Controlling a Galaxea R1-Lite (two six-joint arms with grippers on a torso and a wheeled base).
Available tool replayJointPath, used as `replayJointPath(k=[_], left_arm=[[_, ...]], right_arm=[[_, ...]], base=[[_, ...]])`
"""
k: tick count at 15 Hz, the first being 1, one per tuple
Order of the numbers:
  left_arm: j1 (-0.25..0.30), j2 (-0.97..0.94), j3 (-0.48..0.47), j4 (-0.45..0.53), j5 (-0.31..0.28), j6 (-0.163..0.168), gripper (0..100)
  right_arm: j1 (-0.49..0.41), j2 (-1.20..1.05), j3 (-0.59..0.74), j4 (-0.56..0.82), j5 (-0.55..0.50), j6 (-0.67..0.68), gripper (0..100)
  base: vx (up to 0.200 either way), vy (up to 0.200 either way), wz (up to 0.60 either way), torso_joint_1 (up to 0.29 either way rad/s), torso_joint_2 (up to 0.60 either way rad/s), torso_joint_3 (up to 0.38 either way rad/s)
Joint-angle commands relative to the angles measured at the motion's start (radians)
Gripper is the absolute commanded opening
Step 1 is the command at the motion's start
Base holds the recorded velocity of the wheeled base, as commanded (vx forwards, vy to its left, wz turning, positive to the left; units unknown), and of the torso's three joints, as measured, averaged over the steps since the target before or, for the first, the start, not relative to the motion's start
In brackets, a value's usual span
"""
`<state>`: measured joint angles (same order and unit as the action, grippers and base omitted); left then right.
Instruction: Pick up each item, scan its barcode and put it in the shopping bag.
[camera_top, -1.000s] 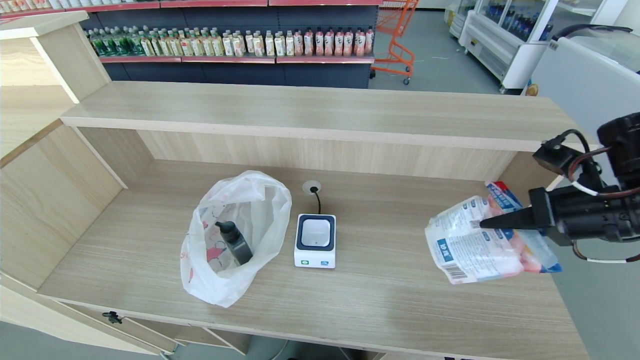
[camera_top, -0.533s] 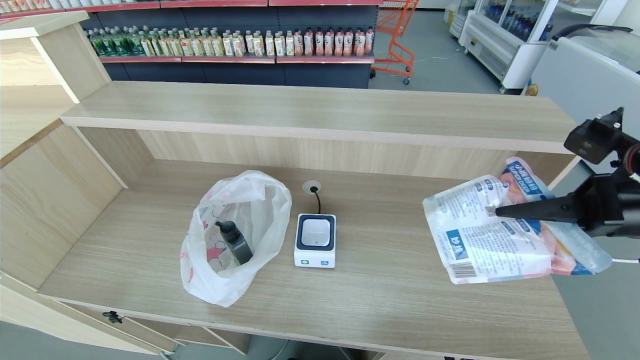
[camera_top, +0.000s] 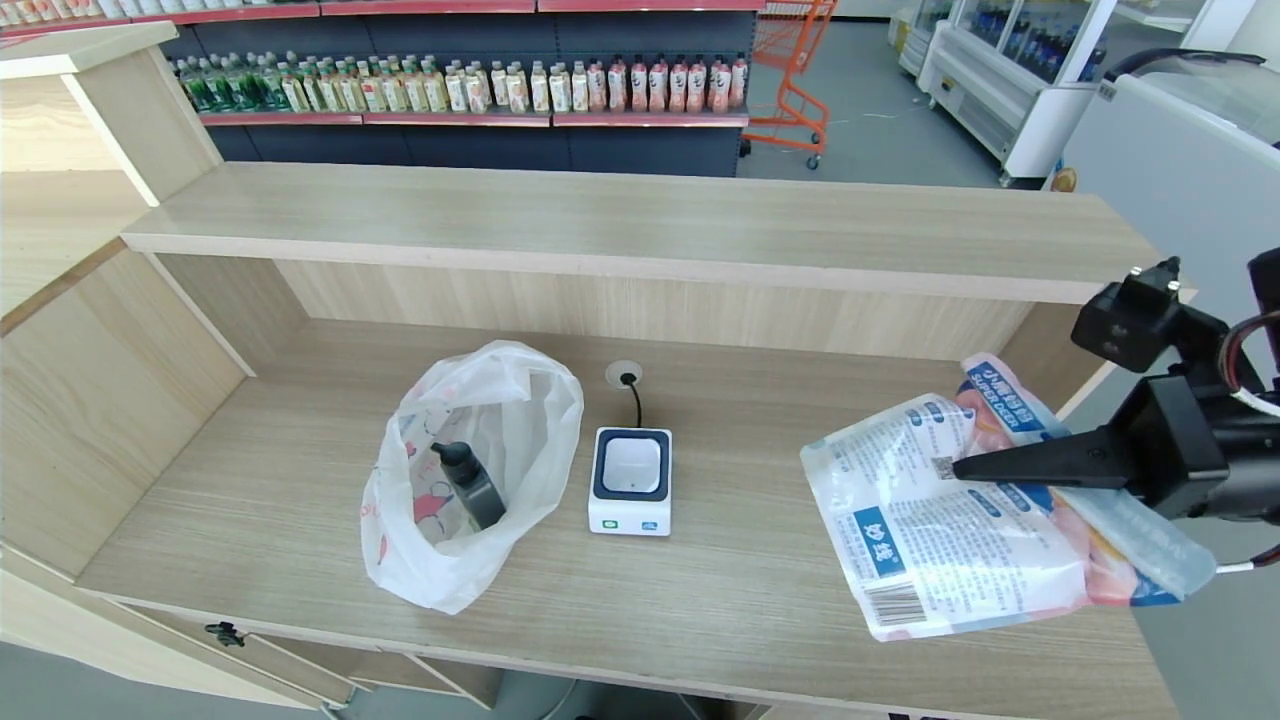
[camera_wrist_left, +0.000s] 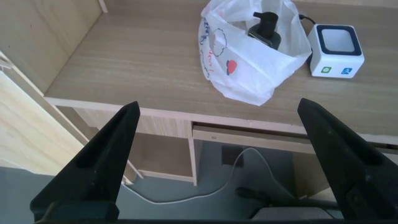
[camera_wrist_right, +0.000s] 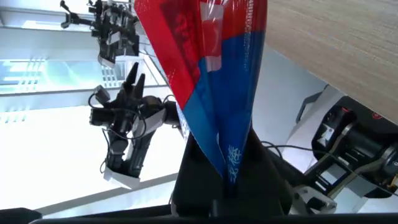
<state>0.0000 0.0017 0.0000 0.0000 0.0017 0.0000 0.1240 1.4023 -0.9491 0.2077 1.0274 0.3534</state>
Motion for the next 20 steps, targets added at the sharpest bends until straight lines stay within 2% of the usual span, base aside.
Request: replayJointPath(k=[1, 2, 4, 7, 20], left_arm=[[0.000, 0.000, 0.000, 0.000, 0.000, 0.000, 100], [0.000, 0.000, 0.000, 0.000, 0.000, 0.000, 100], [0.000, 0.000, 0.000, 0.000, 0.000, 0.000, 100], [0.000, 0.000, 0.000, 0.000, 0.001, 0.000, 100], [0.000, 0.000, 0.000, 0.000, 0.000, 0.000, 100]], right_arm=[[0.052, -0.009, 0.063, -0.037, -0.006, -0.002, 0], [0.052, -0.009, 0.063, -0.037, -0.006, -0.002, 0], [0.108, 0.001, 0.067, -0.088, -0.010, -0.002, 0], [0.166, 0.021, 0.082, -0.134, -0.079, -0.005, 0], [0.215, 0.017, 0.099, -0.154, -0.104, -0.004, 0]], base=[[0.000, 0.000, 0.00, 0.000, 0.00, 0.000], [0.000, 0.000, 0.00, 0.000, 0.00, 0.000], [0.000, 0.000, 0.00, 0.000, 0.00, 0.000], [0.000, 0.000, 0.00, 0.000, 0.00, 0.000], [0.000, 0.000, 0.00, 0.000, 0.00, 0.000]])
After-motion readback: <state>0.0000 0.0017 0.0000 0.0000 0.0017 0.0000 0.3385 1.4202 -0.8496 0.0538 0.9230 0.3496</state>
